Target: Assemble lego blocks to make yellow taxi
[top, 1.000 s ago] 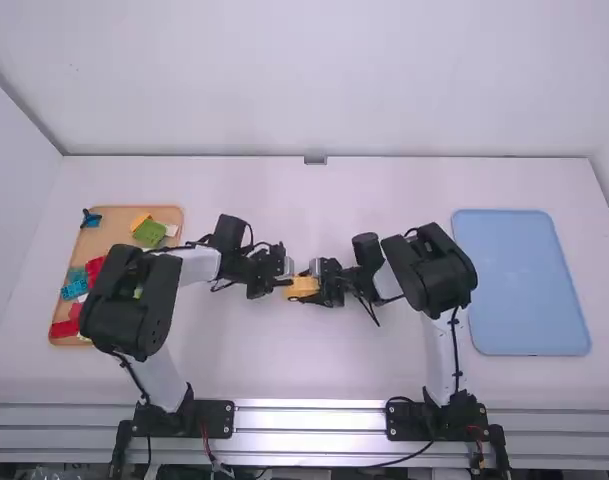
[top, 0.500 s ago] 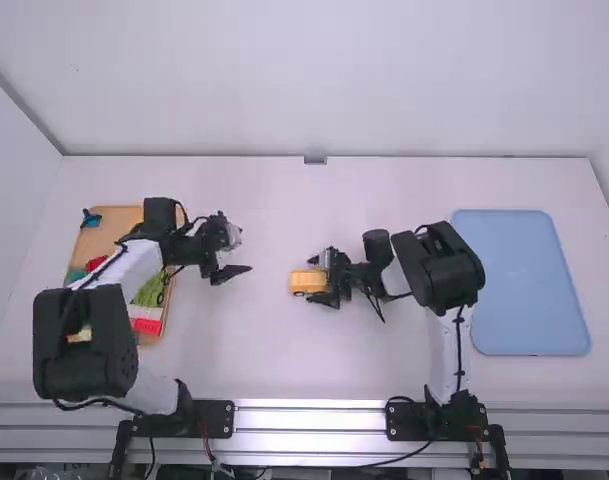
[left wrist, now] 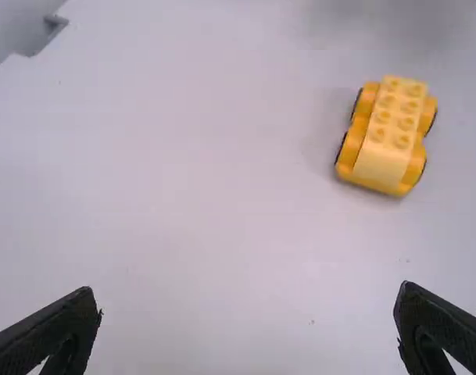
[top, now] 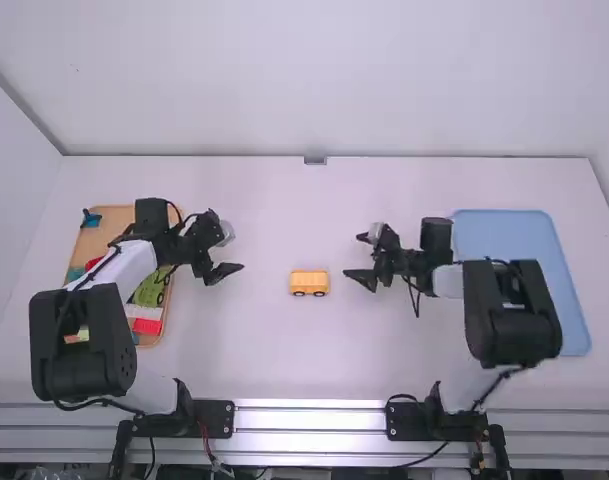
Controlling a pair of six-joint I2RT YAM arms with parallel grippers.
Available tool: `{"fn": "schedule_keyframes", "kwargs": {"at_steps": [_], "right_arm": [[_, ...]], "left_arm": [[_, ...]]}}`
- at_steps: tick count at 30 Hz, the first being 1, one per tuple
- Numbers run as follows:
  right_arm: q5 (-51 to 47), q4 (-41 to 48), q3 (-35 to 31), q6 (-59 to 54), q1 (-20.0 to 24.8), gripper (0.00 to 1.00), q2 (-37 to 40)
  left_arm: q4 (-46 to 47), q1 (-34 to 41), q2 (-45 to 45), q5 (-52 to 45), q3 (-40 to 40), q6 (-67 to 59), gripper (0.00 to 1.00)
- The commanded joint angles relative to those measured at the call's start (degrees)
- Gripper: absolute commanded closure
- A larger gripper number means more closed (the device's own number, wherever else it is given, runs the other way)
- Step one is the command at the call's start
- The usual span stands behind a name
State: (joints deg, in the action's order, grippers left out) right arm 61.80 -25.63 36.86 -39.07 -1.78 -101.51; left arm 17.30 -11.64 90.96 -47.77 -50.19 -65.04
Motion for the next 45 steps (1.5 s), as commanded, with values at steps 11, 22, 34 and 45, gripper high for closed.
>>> {"fn": "schedule_keyframes", "kwargs": {"at_steps": [11, 22, 34, 45], "right_arm": [[-19.5, 6.9, 8.9, 3.1, -8.1, 0.01, 11.1], [-21.9, 26.0, 25.9, 2.2, -19.3, 0.01, 6.1], [-22.5, 29.1, 36.6, 3.1, -24.9, 0.01, 0.9], [-17.5, 39.8, 48.4, 2.7, -25.2, 0.02, 0.3]], "left_arm": [[-11.6, 0.4, -0.7, 21.0, 0.0, 66.4, 0.01], [-7.4, 0.2, -3.1, 21.9, -0.1, 76.8, 0.01], [9.1, 0.0, -18.7, 50.4, -3.9, 87.7, 0.01], [12.2, 0.0, -19.4, 57.6, -6.4, 85.2, 0.01]]}}
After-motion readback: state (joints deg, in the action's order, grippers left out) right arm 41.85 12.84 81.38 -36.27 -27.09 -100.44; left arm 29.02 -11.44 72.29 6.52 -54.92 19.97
